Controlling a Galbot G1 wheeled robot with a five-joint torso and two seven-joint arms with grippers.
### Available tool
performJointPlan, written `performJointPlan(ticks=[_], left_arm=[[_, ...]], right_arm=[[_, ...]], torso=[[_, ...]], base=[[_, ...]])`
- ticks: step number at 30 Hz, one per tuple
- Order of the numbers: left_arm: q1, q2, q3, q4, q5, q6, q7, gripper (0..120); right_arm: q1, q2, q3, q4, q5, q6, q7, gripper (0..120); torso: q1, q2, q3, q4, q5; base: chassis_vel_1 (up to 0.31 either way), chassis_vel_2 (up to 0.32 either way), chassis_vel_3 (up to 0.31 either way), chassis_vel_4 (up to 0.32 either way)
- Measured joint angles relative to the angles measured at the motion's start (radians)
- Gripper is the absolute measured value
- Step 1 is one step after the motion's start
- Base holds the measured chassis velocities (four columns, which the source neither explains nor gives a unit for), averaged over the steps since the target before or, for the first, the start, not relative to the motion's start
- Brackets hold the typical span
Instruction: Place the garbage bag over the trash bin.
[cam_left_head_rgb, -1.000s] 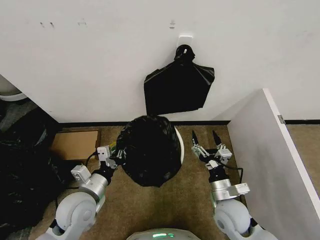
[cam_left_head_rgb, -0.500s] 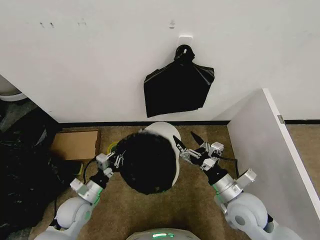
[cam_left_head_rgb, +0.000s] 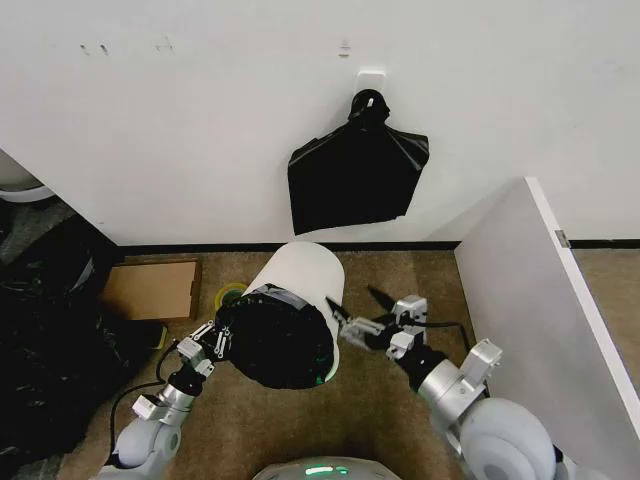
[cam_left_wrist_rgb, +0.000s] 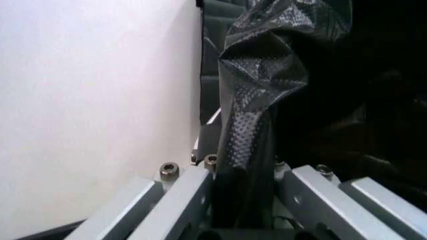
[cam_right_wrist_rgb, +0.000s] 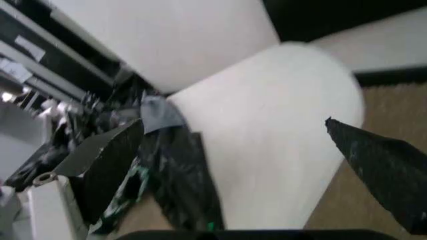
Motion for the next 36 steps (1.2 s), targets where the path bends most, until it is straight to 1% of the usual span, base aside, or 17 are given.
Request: performJointPlan(ticks=[5, 8, 11, 13, 14, 19, 20, 26, 27, 33, 34, 35, 36], left_arm=[[0.005, 0.000, 0.000, -0.023, -0.001, 0.002, 0.002, 0], [0.008, 0.001, -0.001, -0.035, -0.004, 0.005, 0.000, 0], [0.009, 0.005, -0.002, -0.048, -0.006, 0.010, -0.003, 0], [0.010, 0.006, -0.003, -0.052, -0.006, 0.013, -0.006, 0], [0.010, 0.006, -0.003, -0.052, -0.006, 0.013, -0.006, 0], [0.010, 0.004, -0.003, -0.053, -0.006, 0.018, -0.010, 0], [0.010, 0.004, -0.003, -0.053, -0.006, 0.018, -0.010, 0], [0.010, 0.004, -0.003, -0.053, -0.007, 0.023, -0.019, 0], [0.010, 0.004, -0.003, -0.053, -0.007, 0.023, -0.019, 0], [0.010, 0.006, -0.004, -0.055, -0.012, 0.028, -0.022, 0], [0.009, 0.006, -0.004, -0.057, -0.015, 0.030, -0.022, 0], [0.009, 0.006, -0.004, -0.057, -0.015, 0.030, -0.022, 0], [0.009, 0.006, -0.004, -0.059, -0.017, 0.033, -0.022, 0]], right_arm=[[0.038, 0.022, 0.012, 0.004, 0.119, -0.082, 0.013, 100], [0.039, 0.034, 0.015, 0.004, 0.153, -0.107, 0.021, 100], [0.038, 0.047, 0.018, 0.004, 0.188, -0.115, 0.032, 98], [0.038, 0.051, 0.021, 0.004, 0.205, -0.116, 0.037, 89], [0.038, 0.051, 0.021, 0.004, 0.205, -0.116, 0.037, 89], [0.035, 0.053, 0.028, 0.003, 0.217, -0.112, 0.032, 69], [0.035, 0.053, 0.028, 0.003, 0.217, -0.112, 0.032, 69], [0.034, 0.054, 0.027, 0.000, 0.209, -0.094, 0.008, 42], [0.034, 0.054, 0.027, 0.000, 0.209, -0.094, 0.008, 42], [0.034, 0.052, 0.025, -0.006, 0.192, -0.088, -0.007, 19], [0.033, 0.052, 0.025, -0.007, 0.188, -0.087, -0.010, 16], [0.033, 0.052, 0.025, -0.007, 0.188, -0.087, -0.010, 16], [0.033, 0.051, 0.024, -0.008, 0.184, -0.087, -0.013, 11]], torso=[[0.000, 0.000, 0.000, 0.0002, 0.0000], [0.000, 0.000, 0.000, 0.0000, 0.0001], [0.000, 0.000, 0.000, 0.0000, 0.0002], [0.000, 0.000, 0.000, 0.0000, 0.0001], [0.000, 0.000, 0.000, 0.0000, 0.0001], [0.000, 0.000, 0.000, 0.0000, 0.0001], [0.000, 0.000, 0.000, 0.0000, 0.0001], [0.000, 0.000, 0.000, 0.0000, 0.0001], [0.000, 0.000, 0.000, 0.0000, 0.0001], [0.000, 0.000, 0.000, 0.0001, 0.0001], [0.000, 0.000, 0.000, 0.0001, 0.0001], [0.000, 0.000, 0.000, 0.0001, 0.0001], [0.000, 0.000, 0.000, 0.0001, 0.0001]], base=[[0.000, 0.000, 0.000, 0.000], [0.000, 0.000, 0.000, 0.000], [0.000, 0.000, 0.000, 0.000], [0.000, 0.000, 0.000, 0.000], [0.000, 0.000, 0.000, 0.000], [0.000, 0.000, 0.000, 0.000], [0.000, 0.000, 0.000, 0.000], [0.000, 0.000, 0.000, 0.000], [0.000, 0.000, 0.000, 0.000], [0.000, 0.000, 0.000, 0.000], [0.000, 0.000, 0.000, 0.000], [0.000, 0.000, 0.000, 0.000], [0.000, 0.000, 0.000, 0.000]])
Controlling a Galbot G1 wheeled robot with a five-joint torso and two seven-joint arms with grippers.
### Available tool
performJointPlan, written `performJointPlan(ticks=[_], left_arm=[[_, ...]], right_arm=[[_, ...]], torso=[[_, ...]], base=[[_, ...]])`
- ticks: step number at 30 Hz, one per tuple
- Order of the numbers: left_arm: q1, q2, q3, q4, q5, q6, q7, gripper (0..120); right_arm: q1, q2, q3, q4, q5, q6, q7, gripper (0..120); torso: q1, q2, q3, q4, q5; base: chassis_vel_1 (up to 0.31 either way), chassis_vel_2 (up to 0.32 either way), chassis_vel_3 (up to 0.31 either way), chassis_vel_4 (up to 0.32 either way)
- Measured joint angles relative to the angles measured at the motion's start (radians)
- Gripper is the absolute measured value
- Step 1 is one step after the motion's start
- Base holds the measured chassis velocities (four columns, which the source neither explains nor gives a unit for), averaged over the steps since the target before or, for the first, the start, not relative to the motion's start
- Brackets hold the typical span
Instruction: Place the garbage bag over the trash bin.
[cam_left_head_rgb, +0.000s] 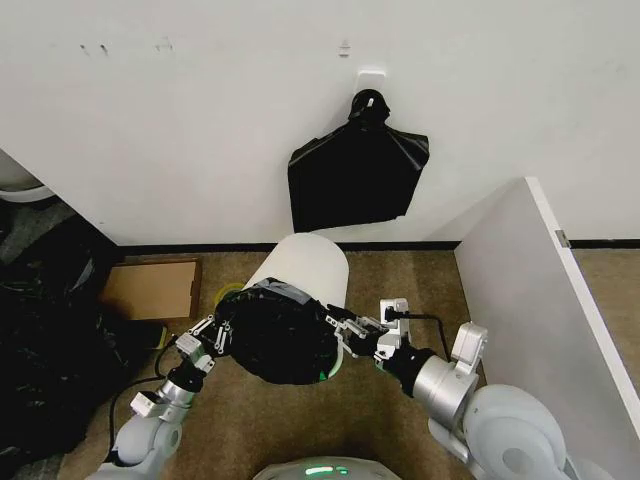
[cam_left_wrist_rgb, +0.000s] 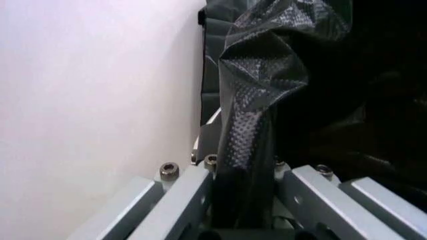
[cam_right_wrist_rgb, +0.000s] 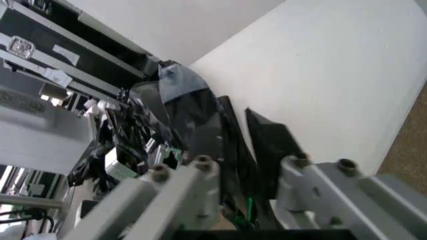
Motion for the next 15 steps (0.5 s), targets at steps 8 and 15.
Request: performJointPlan(ticks=[8, 15], left_arm=[[-0.003, 0.000, 0.000, -0.009, -0.011, 0.013, 0.000, 0], [-0.006, 0.002, -0.001, -0.007, -0.011, 0.014, -0.003, 0]], right_arm=[[-0.002, -0.004, -0.003, -0.016, -0.031, 0.029, -0.041, 0], [-0.001, -0.001, 0.000, -0.013, -0.013, 0.049, -0.045, 0]], torso=[[0.000, 0.000, 0.000, 0.0000, 0.0000], [0.000, 0.000, 0.000, 0.0000, 0.0000]], base=[[0.000, 0.000, 0.000, 0.000], [0.000, 0.000, 0.000, 0.000]])
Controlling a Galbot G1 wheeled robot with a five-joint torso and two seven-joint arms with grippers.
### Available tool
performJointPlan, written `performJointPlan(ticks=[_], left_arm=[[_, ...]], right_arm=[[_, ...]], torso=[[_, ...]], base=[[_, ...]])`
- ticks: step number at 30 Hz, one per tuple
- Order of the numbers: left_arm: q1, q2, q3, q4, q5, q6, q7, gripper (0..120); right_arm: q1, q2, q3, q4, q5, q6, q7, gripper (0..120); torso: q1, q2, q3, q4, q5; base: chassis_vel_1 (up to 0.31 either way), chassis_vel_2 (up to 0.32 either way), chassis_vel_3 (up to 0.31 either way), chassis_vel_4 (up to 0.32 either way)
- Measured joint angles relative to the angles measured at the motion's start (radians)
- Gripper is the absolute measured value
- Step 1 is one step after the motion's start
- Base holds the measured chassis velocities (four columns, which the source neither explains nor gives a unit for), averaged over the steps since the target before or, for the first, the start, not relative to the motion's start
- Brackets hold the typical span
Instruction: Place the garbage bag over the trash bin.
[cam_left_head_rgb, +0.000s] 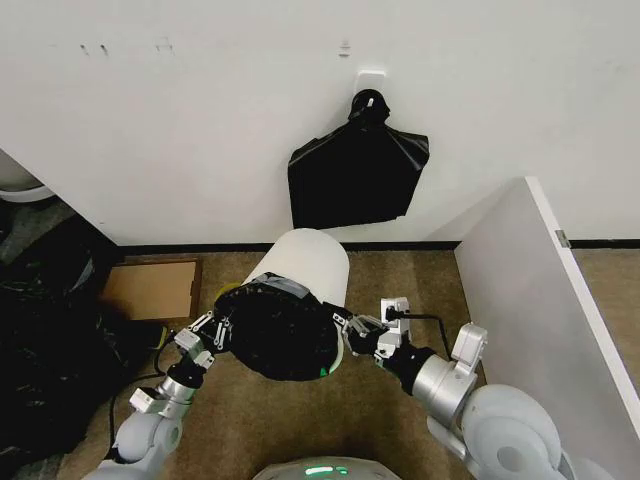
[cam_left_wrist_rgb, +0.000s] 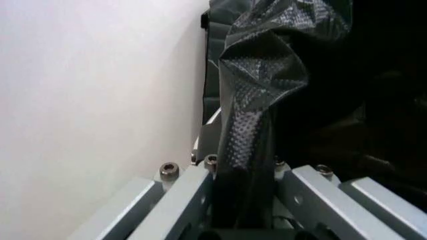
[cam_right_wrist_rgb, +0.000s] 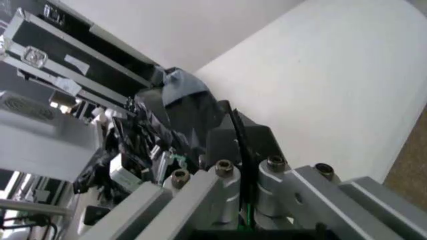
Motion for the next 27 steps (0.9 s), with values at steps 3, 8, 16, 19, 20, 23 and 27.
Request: performJointPlan(ticks=[3, 8, 16, 19, 20, 23, 27], left_arm=[[0.001, 0.000, -0.001, 0.000, -0.001, 0.000, 0.000, 0], [0.003, 0.000, -0.001, -0.001, -0.001, 0.000, 0.000, 0], [0.006, 0.001, -0.003, -0.006, -0.002, 0.001, 0.000, 0], [0.007, 0.002, -0.004, -0.009, -0.003, 0.001, 0.000, 0], [0.007, 0.002, -0.004, -0.009, -0.003, 0.001, 0.000, 0], [0.008, 0.003, -0.005, -0.009, -0.004, 0.001, 0.000, 0], [0.008, 0.003, -0.006, -0.009, -0.006, 0.001, 0.000, 0]], right_arm=[[-0.002, 0.005, 0.016, 0.006, 0.076, -0.003, 0.005, 4], [-0.002, 0.010, 0.026, 0.008, 0.125, -0.008, 0.004, 16], [-0.008, 0.011, 0.028, -0.001, 0.140, -0.026, -0.048, 46], [-0.007, 0.010, 0.026, -0.015, 0.115, -0.027, -0.084, 42], [-0.007, 0.010, 0.026, -0.015, 0.115, -0.027, -0.084, 42], [-0.006, 0.009, 0.025, -0.017, 0.101, -0.025, -0.097, 27], [-0.008, 0.006, 0.024, -0.019, 0.082, -0.015, -0.111, 11]], torso=[[0.000, 0.000, 0.000, 0.0000, 0.0000], [0.000, 0.000, 0.000, 0.0000, 0.0000], [0.000, 0.000, 0.000, 0.0000, 0.0000], [0.000, 0.000, 0.000, 0.0000, 0.0000], [0.000, 0.000, 0.000, 0.0000, 0.0000], [0.000, 0.000, 0.000, 0.0000, 0.0000], [0.000, 0.000, 0.000, 0.0000, 0.0000]], base=[[0.000, 0.000, 0.000, 0.000], [0.000, 0.000, 0.000, 0.000], [0.000, 0.000, 0.000, 0.000], [0.000, 0.000, 0.000, 0.000], [0.000, 0.000, 0.000, 0.000], [0.000, 0.000, 0.000, 0.000], [0.000, 0.000, 0.000, 0.000]])
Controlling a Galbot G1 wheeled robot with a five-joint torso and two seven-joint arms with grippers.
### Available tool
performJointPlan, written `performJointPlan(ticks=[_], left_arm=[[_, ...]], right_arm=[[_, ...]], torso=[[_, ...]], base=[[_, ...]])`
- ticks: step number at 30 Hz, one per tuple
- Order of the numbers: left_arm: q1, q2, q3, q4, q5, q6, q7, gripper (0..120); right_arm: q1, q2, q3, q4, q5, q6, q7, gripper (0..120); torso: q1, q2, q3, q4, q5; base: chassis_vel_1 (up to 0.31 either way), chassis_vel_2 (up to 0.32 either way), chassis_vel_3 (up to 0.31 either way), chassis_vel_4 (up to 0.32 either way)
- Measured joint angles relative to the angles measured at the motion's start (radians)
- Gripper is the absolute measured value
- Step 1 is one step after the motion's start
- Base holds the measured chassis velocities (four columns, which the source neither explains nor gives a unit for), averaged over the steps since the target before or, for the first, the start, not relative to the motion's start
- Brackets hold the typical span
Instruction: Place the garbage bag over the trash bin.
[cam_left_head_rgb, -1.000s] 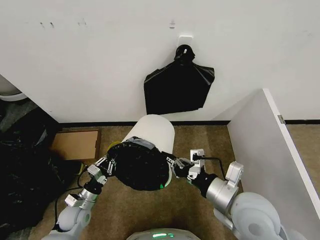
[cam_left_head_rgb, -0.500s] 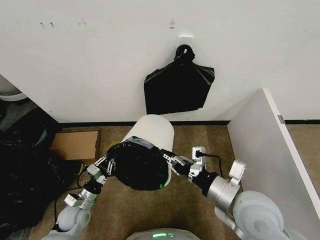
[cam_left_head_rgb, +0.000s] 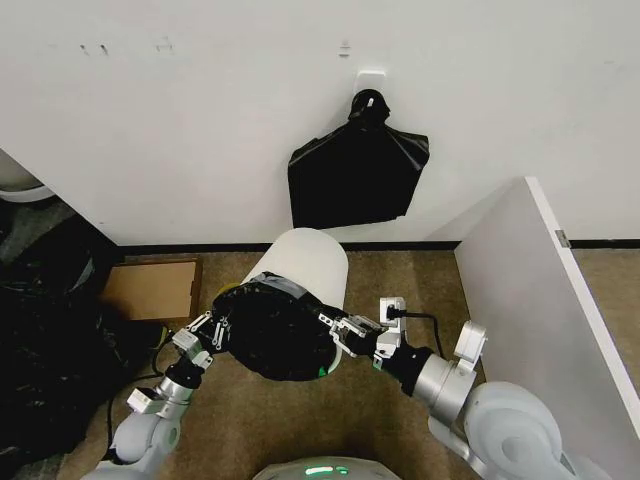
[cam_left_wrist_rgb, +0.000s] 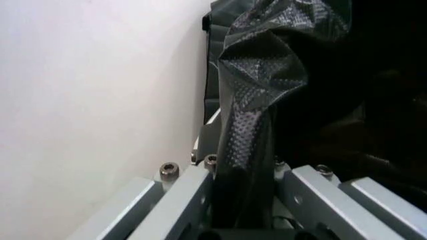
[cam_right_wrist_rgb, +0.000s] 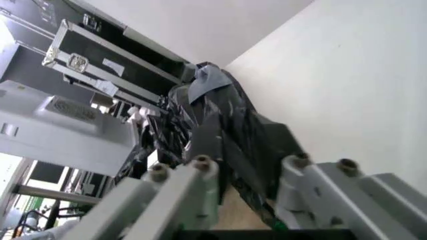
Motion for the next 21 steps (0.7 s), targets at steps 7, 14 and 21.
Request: performJointPlan(ticks=[7, 14, 21], left_arm=[[-0.003, 0.000, 0.000, -0.004, -0.016, 0.008, 0.000, 0], [-0.003, 0.005, -0.009, -0.014, -0.076, 0.027, 0.071, 0], [-0.004, 0.017, -0.019, -0.015, -0.126, 0.053, 0.147, 0]], right_arm=[[-0.005, -0.003, -0.001, -0.011, -0.042, 0.021, -0.028, 0], [-0.001, -0.008, -0.001, -0.055, -0.097, 0.070, -0.095, 0], [0.005, -0.015, 0.011, -0.135, -0.147, 0.143, -0.228, 0]], torso=[[0.000, 0.000, 0.000, 0.0000, 0.0000], [0.000, 0.000, 0.000, 0.0000, 0.0001], [0.000, 0.000, 0.000, 0.0000, 0.0001]], base=[[0.000, 0.000, 0.000, 0.000], [0.000, 0.000, 0.000, 0.000], [0.000, 0.000, 0.000, 0.000]])
